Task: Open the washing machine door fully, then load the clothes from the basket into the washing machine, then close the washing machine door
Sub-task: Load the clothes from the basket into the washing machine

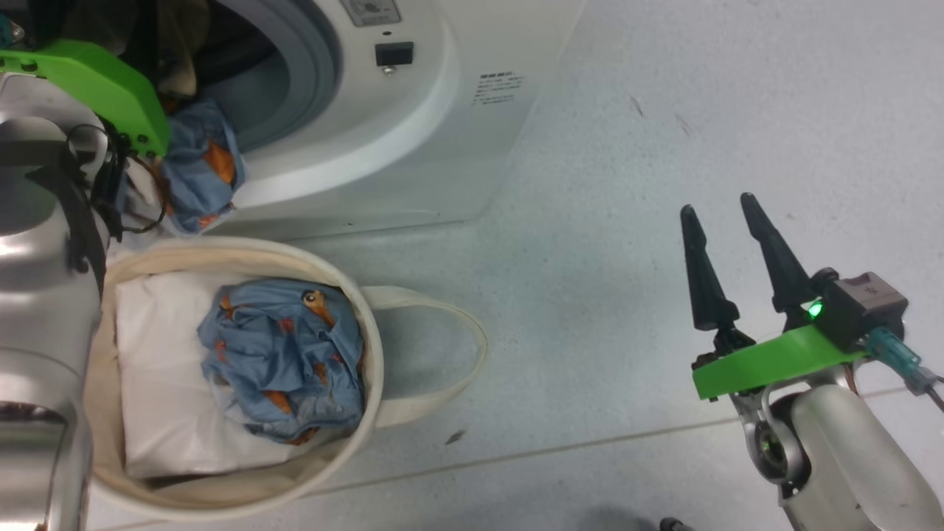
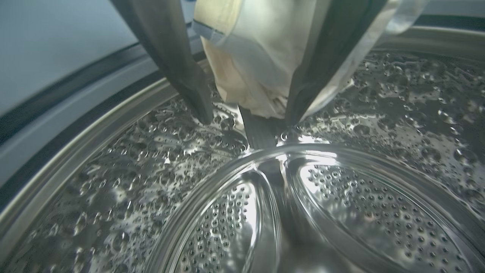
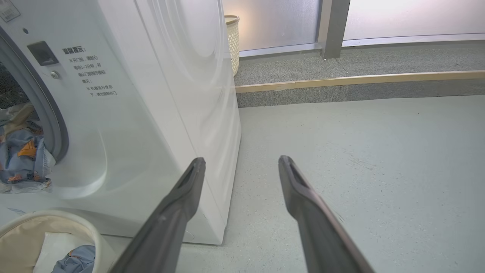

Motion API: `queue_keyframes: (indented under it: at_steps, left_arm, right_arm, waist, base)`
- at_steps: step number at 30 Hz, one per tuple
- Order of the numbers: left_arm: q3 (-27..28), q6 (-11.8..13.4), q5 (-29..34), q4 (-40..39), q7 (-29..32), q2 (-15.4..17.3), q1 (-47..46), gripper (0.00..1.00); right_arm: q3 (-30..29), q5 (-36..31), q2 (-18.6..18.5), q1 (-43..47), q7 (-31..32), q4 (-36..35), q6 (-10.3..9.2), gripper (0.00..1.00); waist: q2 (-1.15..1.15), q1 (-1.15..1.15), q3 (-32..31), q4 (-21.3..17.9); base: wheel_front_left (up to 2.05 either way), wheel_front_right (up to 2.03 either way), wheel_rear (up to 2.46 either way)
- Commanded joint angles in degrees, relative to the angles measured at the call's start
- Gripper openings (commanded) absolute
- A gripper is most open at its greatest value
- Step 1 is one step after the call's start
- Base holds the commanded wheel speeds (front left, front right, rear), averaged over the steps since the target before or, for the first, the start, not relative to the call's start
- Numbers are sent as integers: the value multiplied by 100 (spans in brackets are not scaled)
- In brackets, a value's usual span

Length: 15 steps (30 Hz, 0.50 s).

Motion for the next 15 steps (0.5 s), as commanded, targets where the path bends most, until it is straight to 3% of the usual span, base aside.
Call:
queue_keyframes:
  at_steps: [1, 11, 15]
  left_arm:
    - [178, 94, -86, -384, -62, 230, 124, 100]
    - [389, 342, -4, -1920, -67, 239, 1575, 100]
    - [504, 223, 31, -2760, -68, 184, 2333, 100]
  right_arm:
    - [135, 49, 23, -37, -71, -104, 3, 100]
    - [345, 147, 148, -101, -71, 81, 3, 100]
    - [428, 204, 152, -41, -71, 203, 3, 100]
  waist:
    - [0, 0, -140, 76]
    - [0, 0, -773, 365]
    - [0, 0, -1148, 546]
  base:
    - [0, 0, 0]
    - [0, 0, 0]
    - [0, 0, 0]
